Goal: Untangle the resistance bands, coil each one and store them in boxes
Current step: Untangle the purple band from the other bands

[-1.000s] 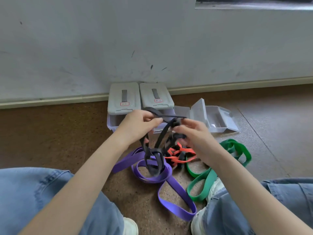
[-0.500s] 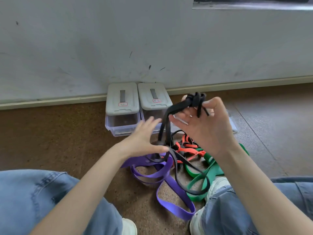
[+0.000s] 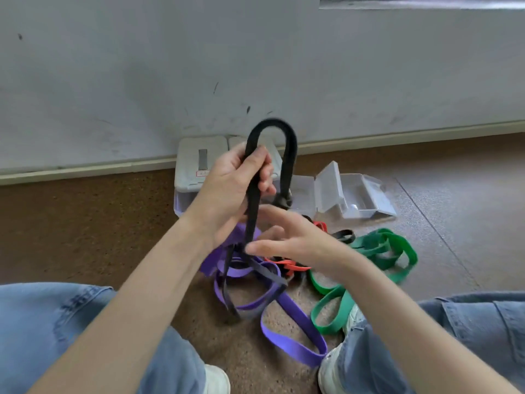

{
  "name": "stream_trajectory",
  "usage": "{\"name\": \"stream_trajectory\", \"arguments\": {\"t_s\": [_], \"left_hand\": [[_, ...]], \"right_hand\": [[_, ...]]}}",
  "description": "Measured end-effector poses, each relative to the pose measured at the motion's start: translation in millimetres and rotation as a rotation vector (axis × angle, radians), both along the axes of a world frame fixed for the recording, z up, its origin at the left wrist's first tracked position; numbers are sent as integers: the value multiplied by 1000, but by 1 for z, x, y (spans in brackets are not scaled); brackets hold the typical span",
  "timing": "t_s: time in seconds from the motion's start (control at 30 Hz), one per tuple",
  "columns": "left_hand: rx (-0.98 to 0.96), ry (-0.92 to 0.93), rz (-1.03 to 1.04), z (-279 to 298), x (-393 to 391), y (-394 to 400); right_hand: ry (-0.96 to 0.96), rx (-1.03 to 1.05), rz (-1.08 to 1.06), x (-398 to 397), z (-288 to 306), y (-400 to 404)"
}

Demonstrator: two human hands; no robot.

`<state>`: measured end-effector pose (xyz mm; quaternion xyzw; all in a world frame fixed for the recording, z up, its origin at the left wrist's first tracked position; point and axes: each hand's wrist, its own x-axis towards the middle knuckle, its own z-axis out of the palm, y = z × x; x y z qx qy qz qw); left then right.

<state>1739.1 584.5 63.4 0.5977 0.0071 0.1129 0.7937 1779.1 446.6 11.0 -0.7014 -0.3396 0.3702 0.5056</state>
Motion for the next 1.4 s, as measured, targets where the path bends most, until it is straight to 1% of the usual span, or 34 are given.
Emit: {"name": "stream_trajectory", "arguments": {"t_s": [0.03, 0.1, 0.17, 0.23, 0.3, 0.37, 0.43, 0.47, 0.5, 0.53, 0.57, 0.6, 0.67, 0.7, 0.73, 0.8, 0.83, 0.87, 0.9, 0.93, 0.97, 1.03, 1.07, 1.1, 1.17, 1.23, 1.3, 1.33, 1.4], "left_hand": [[-21, 8, 12, -1, 0, 1], [26, 41, 70, -6, -1, 6], [87, 123, 119, -14, -3, 12], [61, 213, 127, -20, -5, 12], [-70, 210, 117, -19, -5, 11], [-260, 135, 47, -10, -2, 11], [-409, 71, -28, -4, 1, 14], [-426, 57, -47, -5, 3, 16], [-375, 70, -44, -8, 4, 18], [-261, 108, -45, -14, 2, 21], [-106, 170, -78, -24, -2, 24], [51, 250, -173, -36, -9, 26], [352, 394, -463, -61, -22, 19], [477, 422, -538, -72, -26, 12], [551, 410, -528, -77, -28, 5], [573, 327, -429, -68, -24, -2], [513, 286, -374, -57, -21, 0], [407, 250, -326, -44, -17, 3], [314, 196, -272, -30, -14, 7], [273, 137, -210, -20, -10, 13], [306, 105, -152, -15, -7, 16], [533, 139, -69, -19, -7, 17], [594, 173, -20, -25, -8, 15], [577, 204, 23, -29, -8, 15], [408, 248, 54, -29, -10, 17], [310, 255, 52, -23, -8, 19], [273, 262, 52, -19, -8, 19], [247, 263, 45, -18, -8, 16], [225, 253, -5, -15, -10, 10]], "right_hand": [[-15, 47, -66, -5, 0, 5], [-58, 85, -207, -6, 6, 8], [-27, 126, -214, -5, 14, 6], [-18, 102, -140, -3, 19, 6], [-91, -44, -84, -2, 18, 10], [-229, -194, -119, 1, 11, 12], [-314, -214, -28, -3, 5, 13], [-317, -182, 8, -7, 3, 14], [-280, -122, -22, -9, 3, 14], [-221, -41, -119, -9, 5, 12], [-125, 51, -231, -6, 8, 10], [10, 167, -307, -1, 13, 7], [297, 435, -305, 9, 25, 2], [402, 543, -299, 12, 31, 0], [473, 622, -320, 17, 34, -1], [592, 692, -461, 25, 37, -4], [621, 676, -534, 30, 37, -7], [605, 614, -571, 35, 36, -11], [556, 512, -559, 37, 34, -15], [492, 401, -502, 38, 32, -18], [420, 305, -401, 37, 28, -19], [219, 116, -150, 27, 20, -18], [134, 9, -55, 21, 16, -17], [91, -88, -6, 17, 12, -16], [69, -207, 28, 11, 3, -15], [70, -194, 60, 4, -5, -12], [140, -102, 32, -3, -9, -5], [131, -74, -13, -6, -11, -2], [43, -32, -164, -8, -17, 3]]}}
